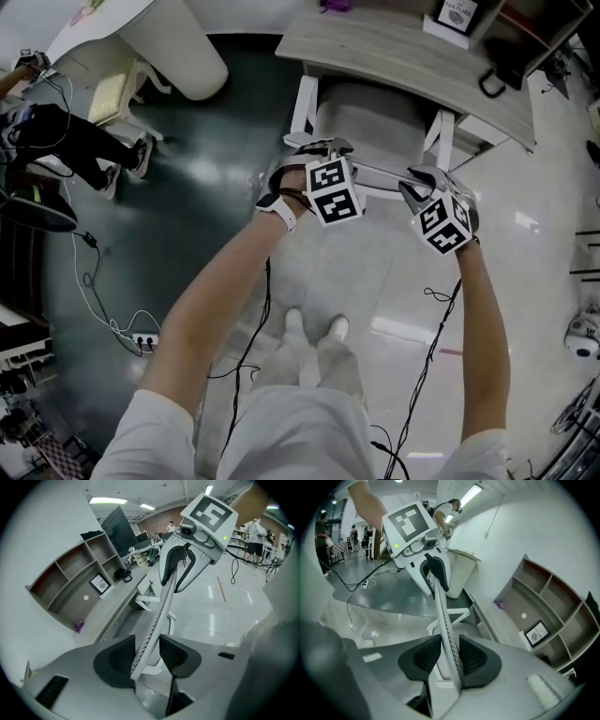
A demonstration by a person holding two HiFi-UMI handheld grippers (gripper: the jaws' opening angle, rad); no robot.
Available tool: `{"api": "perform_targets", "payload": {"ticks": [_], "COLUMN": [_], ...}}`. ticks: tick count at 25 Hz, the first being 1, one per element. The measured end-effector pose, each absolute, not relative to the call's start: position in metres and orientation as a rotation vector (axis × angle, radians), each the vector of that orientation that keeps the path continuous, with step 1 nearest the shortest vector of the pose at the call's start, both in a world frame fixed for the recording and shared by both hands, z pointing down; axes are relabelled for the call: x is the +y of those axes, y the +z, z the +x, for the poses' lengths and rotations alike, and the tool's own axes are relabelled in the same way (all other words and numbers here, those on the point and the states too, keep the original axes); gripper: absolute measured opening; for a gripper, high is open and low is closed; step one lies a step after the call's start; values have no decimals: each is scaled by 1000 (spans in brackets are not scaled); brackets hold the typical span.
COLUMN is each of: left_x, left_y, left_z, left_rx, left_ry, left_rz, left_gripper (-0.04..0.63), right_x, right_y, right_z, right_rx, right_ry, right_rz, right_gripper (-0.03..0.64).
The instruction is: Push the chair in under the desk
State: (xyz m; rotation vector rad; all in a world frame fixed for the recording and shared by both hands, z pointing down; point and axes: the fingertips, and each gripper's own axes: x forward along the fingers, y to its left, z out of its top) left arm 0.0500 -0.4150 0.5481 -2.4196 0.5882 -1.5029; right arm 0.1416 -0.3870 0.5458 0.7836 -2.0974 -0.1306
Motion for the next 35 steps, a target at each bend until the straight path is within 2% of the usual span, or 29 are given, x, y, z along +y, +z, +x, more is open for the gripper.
{"api": "perform_targets", "payload": {"ticks": [11, 30, 35], "left_x": [-426, -545, -557], "left_y": [549, 545, 515], "left_z": [51, 59, 54], "left_rx": [592, 725, 857], "left_ry": [-1484, -1444, -1345], "left_rz": [-2380, -2357, -2335], "left_gripper": [172, 189, 178], "right_x": [-392, -506, -533], "right_y": [544, 544, 538], "right_z": [142, 148, 151], "right_rx": [-2070, -2012, -1982], "right_ry": [-163, -253, -268], "right_rz": [836, 922, 947], "right_gripper": [131, 132, 133]}}
